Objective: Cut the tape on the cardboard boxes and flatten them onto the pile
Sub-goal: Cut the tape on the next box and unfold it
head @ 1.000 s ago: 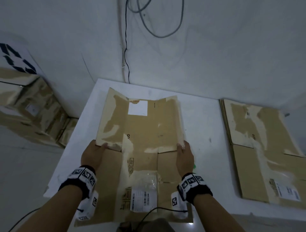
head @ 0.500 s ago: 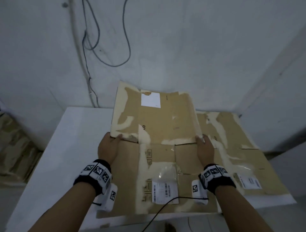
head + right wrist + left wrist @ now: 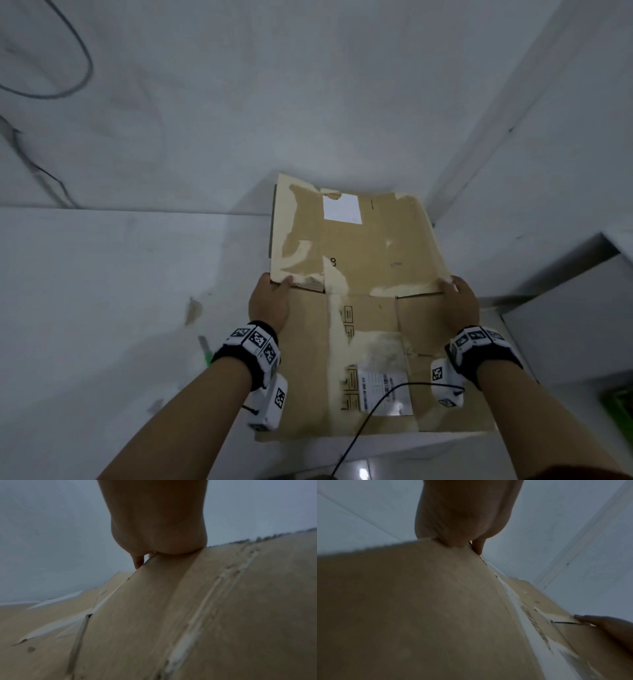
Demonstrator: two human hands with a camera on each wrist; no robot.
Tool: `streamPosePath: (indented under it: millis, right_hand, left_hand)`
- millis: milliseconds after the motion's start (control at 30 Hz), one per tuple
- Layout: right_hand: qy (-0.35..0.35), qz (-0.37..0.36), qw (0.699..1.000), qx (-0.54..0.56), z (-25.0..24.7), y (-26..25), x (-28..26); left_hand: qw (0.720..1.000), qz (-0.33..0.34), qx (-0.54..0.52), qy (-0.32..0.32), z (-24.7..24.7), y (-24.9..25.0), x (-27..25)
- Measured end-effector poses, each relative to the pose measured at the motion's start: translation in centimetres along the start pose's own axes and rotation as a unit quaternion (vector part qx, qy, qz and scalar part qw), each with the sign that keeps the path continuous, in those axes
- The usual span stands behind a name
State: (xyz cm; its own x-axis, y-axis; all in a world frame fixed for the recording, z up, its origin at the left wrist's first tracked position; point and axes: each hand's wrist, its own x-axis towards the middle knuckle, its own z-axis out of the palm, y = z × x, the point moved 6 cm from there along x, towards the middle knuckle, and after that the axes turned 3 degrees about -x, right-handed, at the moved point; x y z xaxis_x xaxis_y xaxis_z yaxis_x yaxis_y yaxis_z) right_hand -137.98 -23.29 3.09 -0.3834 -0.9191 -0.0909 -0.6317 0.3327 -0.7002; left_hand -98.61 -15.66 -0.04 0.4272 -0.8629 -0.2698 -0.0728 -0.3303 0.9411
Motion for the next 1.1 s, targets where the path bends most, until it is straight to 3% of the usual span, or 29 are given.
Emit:
streamPosePath:
  millis: [300,467,600,767,900,967,1100]
  right_hand:
    - [-0.062,0.038,0.994,-0.084,0.7,7.6,8.1]
    - [-0.021,0.084,0.995,-0.041,1.3,9.5,9.5]
    - [-0.023,0.063,0.996,-0.055,1.7,10.2,10.3]
    - [-0.021,0.06,0.981,-0.185,2.4,10.3,9.1]
    - [0.03,0.038,0.967,-0.248,3.4,8.7,6.6]
    - [0.054,0.006,0.977,-0.204,4.8,6.7,5.0]
    - [-0.021,-0.086,0.983,-0.161,10.2,1.2,0.2]
  left_hand:
    - [0.998,-0.053,0.026,0.012,10.0,-4.3,0.6]
    - [0.995,-0.075,0.059,0.022,11.7,-6.3,1.4]
    - [0.977,-0.147,0.156,0.009,11.8,-7.4,1.9]
    - [0.947,-0.191,0.241,-0.087,11.8,-8.2,3.2]
    - [0.925,-0.161,0.294,-0.181,10.9,-8.1,4.3]
    - [0.942,-0.166,0.243,-0.162,10.0,-7.7,4.2]
    - [0.968,-0.168,0.165,-0.082,5.7,-7.7,3.6]
